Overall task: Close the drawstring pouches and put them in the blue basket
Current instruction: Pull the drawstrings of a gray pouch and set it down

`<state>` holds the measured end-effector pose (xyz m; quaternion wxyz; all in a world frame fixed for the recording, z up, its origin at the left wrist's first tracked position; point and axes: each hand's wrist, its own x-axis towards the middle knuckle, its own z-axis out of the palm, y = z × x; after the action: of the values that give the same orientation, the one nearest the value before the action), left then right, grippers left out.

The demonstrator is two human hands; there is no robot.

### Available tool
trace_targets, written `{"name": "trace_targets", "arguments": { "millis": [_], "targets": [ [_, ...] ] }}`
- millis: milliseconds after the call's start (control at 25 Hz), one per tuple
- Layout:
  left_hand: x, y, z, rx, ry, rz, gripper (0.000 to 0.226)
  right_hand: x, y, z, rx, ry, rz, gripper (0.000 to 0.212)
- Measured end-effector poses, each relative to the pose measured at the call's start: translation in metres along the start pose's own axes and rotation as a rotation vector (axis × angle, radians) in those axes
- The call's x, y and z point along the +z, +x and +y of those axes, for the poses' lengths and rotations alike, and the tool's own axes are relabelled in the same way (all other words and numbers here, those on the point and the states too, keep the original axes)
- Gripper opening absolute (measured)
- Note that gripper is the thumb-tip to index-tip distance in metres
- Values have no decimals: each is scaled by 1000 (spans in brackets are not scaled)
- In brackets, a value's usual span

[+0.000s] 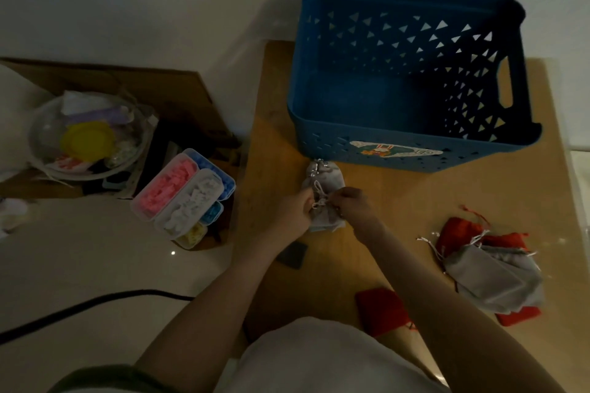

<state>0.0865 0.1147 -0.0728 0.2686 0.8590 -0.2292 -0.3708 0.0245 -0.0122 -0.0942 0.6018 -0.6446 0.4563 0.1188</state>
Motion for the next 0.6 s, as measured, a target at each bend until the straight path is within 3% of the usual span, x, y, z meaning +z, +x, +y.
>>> {"name": "trace_targets", "arguments": {
  "millis": [120,200,320,480,600],
  "targets": [
    [2,1,-2,-72,-138,74,14,0,-4,-1,-153,-58,-32,18],
    [0,4,-2,-96,-221,115,16,-8,-10,-9,-220,-45,-184,11],
    [-3,8,-3,-155,-368,177,21,-18,-10,-7,-219,-312,-376,37],
    [-5,10,-3,-263,-419,97,27,-27,-6,7,-193,-315,-356,41],
    [-4,4,-5,-252,-160,89,21,-23,-8,18,-219,-672,-365,46]
  ]
}}
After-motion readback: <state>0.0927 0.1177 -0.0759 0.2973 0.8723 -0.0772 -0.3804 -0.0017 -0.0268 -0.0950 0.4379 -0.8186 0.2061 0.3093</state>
